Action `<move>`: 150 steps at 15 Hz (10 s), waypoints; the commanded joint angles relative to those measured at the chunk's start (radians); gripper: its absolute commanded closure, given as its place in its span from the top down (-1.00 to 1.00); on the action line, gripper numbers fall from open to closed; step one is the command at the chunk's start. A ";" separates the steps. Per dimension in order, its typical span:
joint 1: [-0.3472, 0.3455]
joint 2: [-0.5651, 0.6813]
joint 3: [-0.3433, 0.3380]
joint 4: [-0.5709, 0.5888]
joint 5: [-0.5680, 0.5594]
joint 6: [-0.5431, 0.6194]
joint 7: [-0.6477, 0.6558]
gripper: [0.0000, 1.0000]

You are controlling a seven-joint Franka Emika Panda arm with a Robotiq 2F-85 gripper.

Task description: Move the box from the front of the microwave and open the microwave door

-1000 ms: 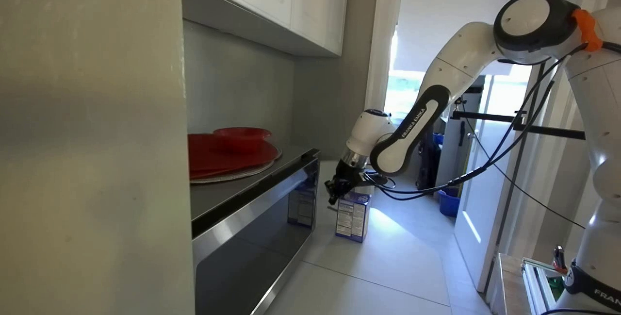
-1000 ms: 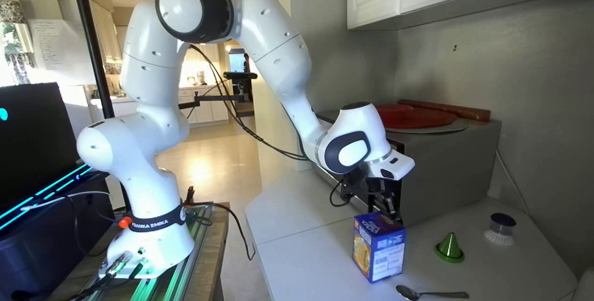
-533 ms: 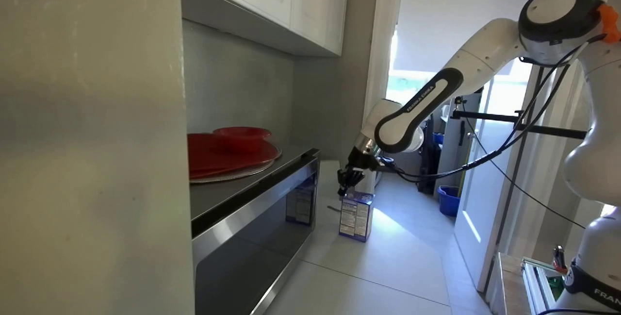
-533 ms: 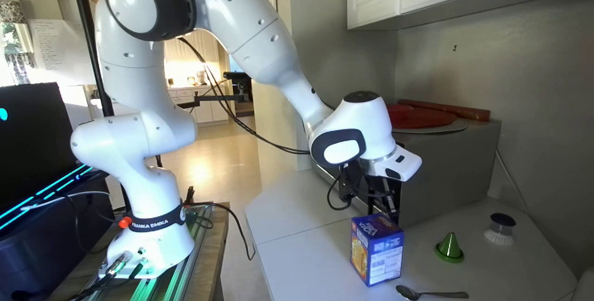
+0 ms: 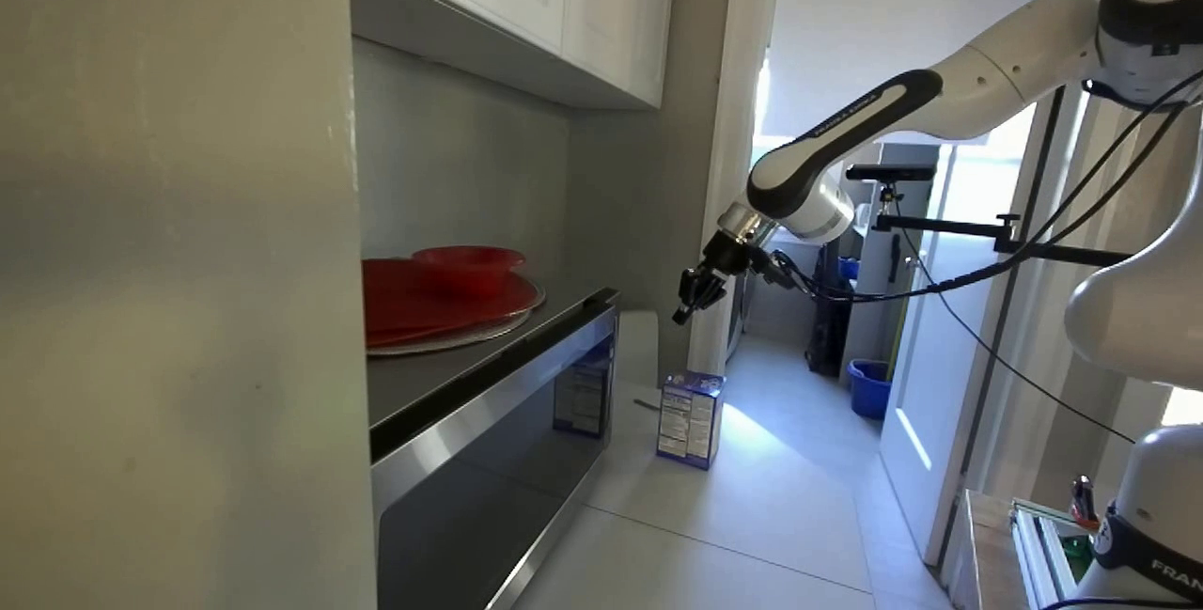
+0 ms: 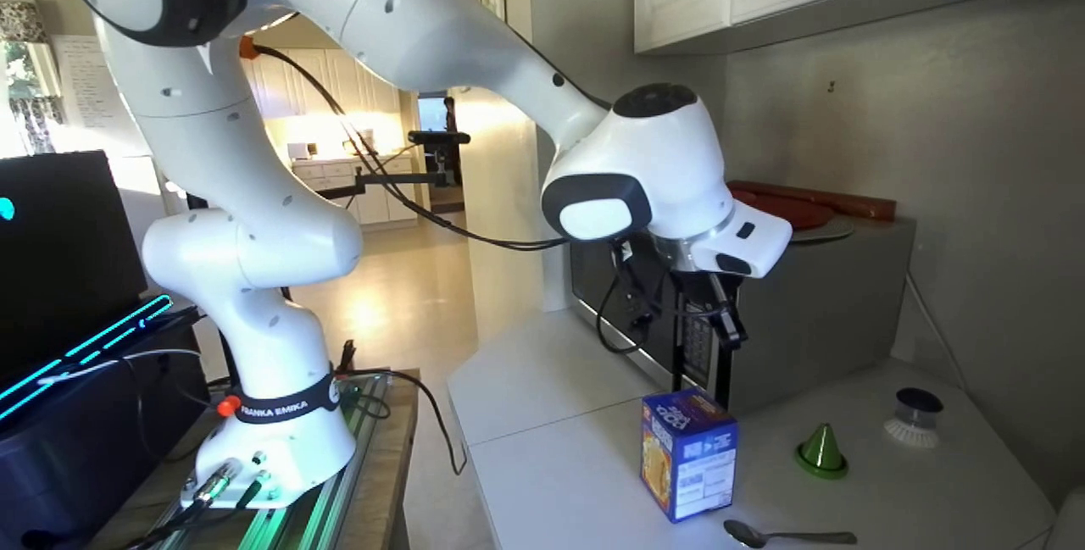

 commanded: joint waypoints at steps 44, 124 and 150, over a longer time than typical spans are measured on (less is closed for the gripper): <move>-0.567 0.347 1.120 -0.297 -0.485 0.041 0.273 -1.00; -0.046 -0.065 0.419 -0.026 -0.472 -0.130 0.394 -1.00; -0.415 0.399 0.895 -0.193 -0.550 -0.742 0.316 -0.47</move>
